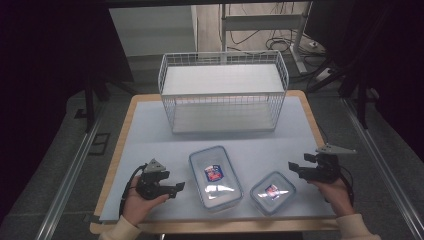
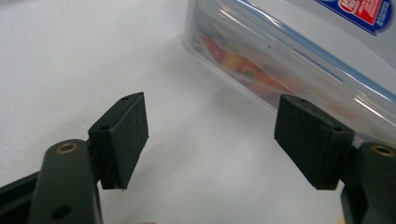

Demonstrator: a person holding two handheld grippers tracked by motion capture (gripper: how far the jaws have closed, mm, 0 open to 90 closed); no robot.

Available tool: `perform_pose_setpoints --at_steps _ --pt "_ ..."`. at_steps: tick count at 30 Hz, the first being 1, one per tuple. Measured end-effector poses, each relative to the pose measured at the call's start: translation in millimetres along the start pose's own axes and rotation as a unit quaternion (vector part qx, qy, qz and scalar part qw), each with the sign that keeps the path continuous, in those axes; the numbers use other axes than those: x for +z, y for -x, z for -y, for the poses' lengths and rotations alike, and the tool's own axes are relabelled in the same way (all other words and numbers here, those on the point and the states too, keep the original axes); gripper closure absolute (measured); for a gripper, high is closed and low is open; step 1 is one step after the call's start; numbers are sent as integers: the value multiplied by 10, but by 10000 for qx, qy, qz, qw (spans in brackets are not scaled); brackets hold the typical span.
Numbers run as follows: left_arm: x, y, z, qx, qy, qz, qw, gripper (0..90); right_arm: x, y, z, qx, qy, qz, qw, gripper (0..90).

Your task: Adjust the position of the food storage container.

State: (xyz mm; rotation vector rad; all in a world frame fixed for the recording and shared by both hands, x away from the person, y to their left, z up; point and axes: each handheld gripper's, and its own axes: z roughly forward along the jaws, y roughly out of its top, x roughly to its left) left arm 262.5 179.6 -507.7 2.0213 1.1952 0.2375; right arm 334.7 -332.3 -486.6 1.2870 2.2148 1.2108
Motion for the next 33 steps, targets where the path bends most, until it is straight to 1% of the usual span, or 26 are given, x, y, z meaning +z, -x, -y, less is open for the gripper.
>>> perform_pose_setpoints --at_steps 4,7,8,9,10,11,12,13,14,15,16,17,18,19,20,21,22,23,24,25,26,27,28,29,30,33 --pt "7 -26 -38 -23 23 -18 10000 245 -22 -6 -5 -26 13 -88 10000 255" --pt "8 -53 -77 -33 46 -29 10000 240 -65 -32 -31 -121 33 -130 9998 298" --pt "14 -71 -91 -77 83 -61 9999 240 -77 -39 -37 -133 36 -150 9998 311" --pt "14 -71 -91 -77 83 -61 9999 239 -77 -39 -37 -133 36 -150 9998 311" --pt "20 -87 -91 -70 85 -72 9999 238 -91 -52 -48 -164 13 -222 9996 343" --pt "22 -93 -89 -82 81 -68 9999 238 -91 -52 -48 -164 13 -222 9996 343" --pt "26 -98 -83 -105 71 -74 9999 236 -94 -65 -54 -165 -43 -254 9995 377" --pt "28 -103 -77 -104 68 -80 9999 236 -94 -65 -54 -165 -43 -254 9995 377" --pt "27 -106 -71 -96 67 -74 9999 234 -92 -81 -62 -192 -92 -288 9994 441" --pt "25 -108 -67 -88 67 -69 9999 234 -92 -81 -62 -192 -92 -288 9994 441" --pt "21 -111 -62 -81 81 -68 9999 234 -94 -89 -65 -194 -99 -305 9993 486" --pt "18 -110 -58 -97 84 -82 9999 234 -98 -106 -74 -220 -107 -376 9990 559" --pt "12 -119 -57 -72 93 -92 9999 234 -100 -119 -79 -266 -116 -424 9987 607" --pt "7 -121 -56 -78 97 -94 9999 234 -108 -152 -95 -331 -138 -487 9982 671" --pt "2 -124 -58 -110 113 -96 9998 233 -120 -209 -127 -447 -168 -578 9972 757" --pt "2 -124 -58 -110 113 -96 9998 233 -120 -209 -127 -447 -168 -578 9972 757" --pt "1 -124 -59 -110 121 -97 9998 233 -125 -248 -149 -506 -186 -641 9965 799" --pt "1 -123 -60 -104 124 -98 9998 234 -121 -367 -197 -661 -289 -802 9942 874" --pt "3 -123 -60 -97 119 -97 9998 234 -121 -367 -197 -661 -289 -802 9942 874" --pt "6 -126 -59 -58 106 -91 9999 233 -114 -415 -210 -729 -326 -854 9931 893" --pt "9 -122 -55 -72 99 -97 9999 233 -102 -483 -226 -823 -396 -927 9915 894" --pt "11 -123 -52 -69 98 -99 9999 232 -72 -635 -250 -1029 -525 -1109 9871 895" --pt "12 -125 -48 -68 92 -98 9999 232 -72 -635 -250 -1029 -525 -1109 9871 895" --pt "11 -134 -39 -73 90 -94 9999 232 -33 -842 -275 -1279 -664 -1308 9809 894" --pt "11 -140 -36 -62 89 -84 9999 232 -17 -913 -282 -1362 -696 -1383 9785 895" --pt "6 -145 -24 -93 94 -72 9999 233 66 -1197 -292 -1628 -909 -1598 9694 894"
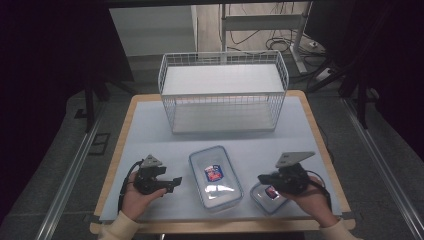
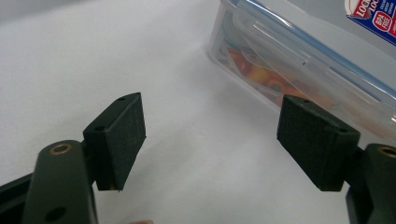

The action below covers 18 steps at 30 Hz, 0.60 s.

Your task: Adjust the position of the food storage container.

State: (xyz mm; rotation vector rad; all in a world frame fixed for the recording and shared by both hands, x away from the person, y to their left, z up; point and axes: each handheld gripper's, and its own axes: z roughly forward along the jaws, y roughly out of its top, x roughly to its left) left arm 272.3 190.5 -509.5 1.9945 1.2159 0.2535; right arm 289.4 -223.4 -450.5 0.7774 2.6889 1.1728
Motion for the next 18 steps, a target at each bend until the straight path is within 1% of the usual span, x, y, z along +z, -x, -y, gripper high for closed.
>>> perform_pose_setpoints --at_steps 1,2,4,7,10,11,18 --pt "0 0 0 0 0 0 10000 233 56 -64 -29 -63 -72 -44 9999 894" --pt "-4 -2 4 16 12 11 10000 233 56 -64 -29 -63 -72 -44 9999 894" --pt "-12 -2 10 22 18 22 10000 234 169 -176 -74 -155 -224 -127 9995 895" --pt "-21 -4 18 6 30 17 10000 234 311 -261 -95 -210 -453 -159 9986 895" --pt "-19 -12 18 20 28 15 10000 234 344 -271 -92 -204 -500 -171 9984 895" --pt "-18 -13 19 14 25 13 10000 234 372 -275 -87 -195 -551 -105 9982 895" --pt "2 -5 21 26 -10 9 10000 234 387 -263 -83 -150 -597 -69 9981 896"
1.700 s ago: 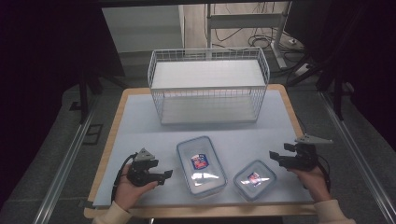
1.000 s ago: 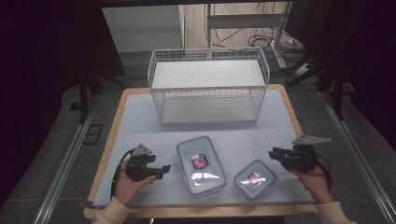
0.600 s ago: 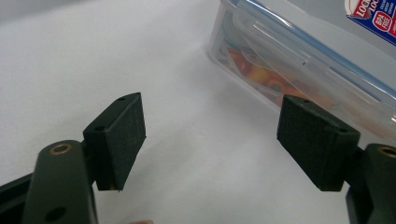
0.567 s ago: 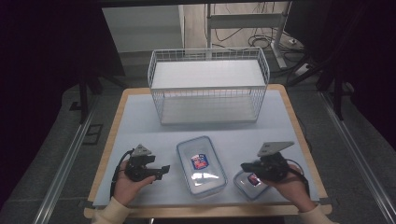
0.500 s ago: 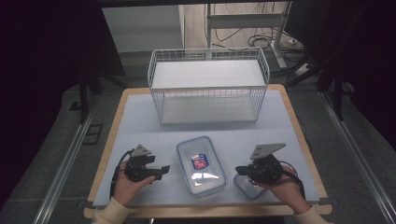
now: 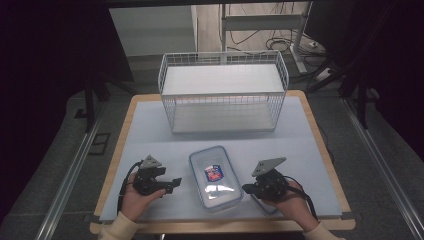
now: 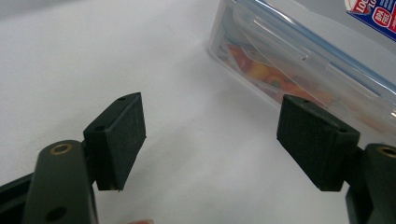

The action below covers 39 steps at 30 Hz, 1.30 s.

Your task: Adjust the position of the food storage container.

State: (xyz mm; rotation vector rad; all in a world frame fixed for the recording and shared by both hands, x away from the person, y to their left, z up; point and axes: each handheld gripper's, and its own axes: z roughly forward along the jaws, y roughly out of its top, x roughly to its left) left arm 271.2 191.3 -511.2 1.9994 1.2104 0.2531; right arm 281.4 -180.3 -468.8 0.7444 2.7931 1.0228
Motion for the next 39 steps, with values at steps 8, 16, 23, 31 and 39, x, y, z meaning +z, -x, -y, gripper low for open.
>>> perform_pose_setpoints --at_steps 8,16,23,31,39 --pt "3 -22 13 -52 -5 -18 10000 233 -1 -84 -22 -33 -22 -92 9999 896" --pt "-3 -37 22 -59 -13 -26 10000 233 41 -202 -41 -29 -55 -286 9996 896" --pt "-28 -69 35 -97 13 -57 9999 233 92 -325 -70 -103 -54 -363 9993 896" --pt "-71 -113 63 -175 63 -92 9998 233 167 -365 2 -75 -322 -474 9983 896" --pt "-97 -156 73 -209 94 -141 9996 233 318 -510 -47 -256 -418 -510 9975 896"
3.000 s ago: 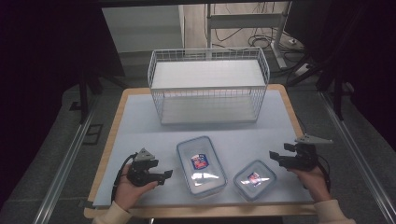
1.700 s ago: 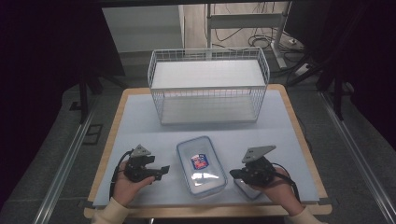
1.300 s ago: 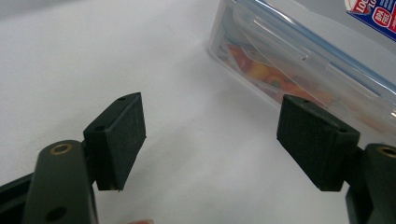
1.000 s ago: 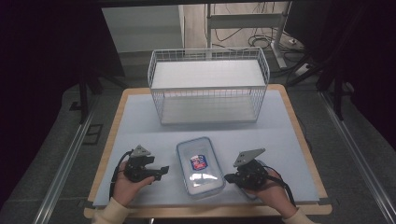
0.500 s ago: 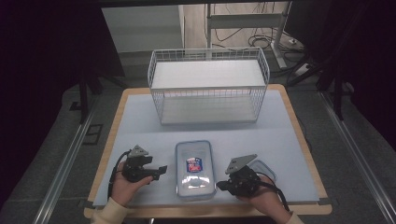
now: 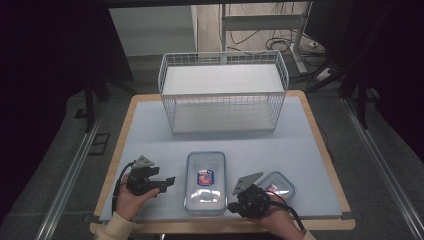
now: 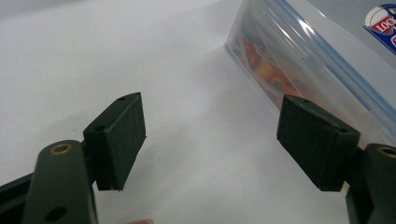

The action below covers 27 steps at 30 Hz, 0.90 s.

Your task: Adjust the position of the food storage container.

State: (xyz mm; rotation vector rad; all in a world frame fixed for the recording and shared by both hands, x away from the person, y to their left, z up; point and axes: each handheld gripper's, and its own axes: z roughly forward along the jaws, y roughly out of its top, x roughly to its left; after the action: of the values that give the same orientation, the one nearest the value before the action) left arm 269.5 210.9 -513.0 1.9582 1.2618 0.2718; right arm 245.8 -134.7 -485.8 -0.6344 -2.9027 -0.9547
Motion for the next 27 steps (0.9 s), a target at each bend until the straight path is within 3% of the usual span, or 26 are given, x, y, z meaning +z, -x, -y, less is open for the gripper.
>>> perform_pose_setpoints --at_steps 9,16,27 --pt "-78 -108 7 -148 102 -71 9998 233 203 -158 -103 -129 184 -11 9997 896" --pt "-201 -278 6 -395 275 -164 9987 233 467 -271 -214 -204 364 -229 9989 896" --pt "-260 -413 13 -565 349 -263 9974 234 783 -341 -442 -250 559 -249 9978 896"
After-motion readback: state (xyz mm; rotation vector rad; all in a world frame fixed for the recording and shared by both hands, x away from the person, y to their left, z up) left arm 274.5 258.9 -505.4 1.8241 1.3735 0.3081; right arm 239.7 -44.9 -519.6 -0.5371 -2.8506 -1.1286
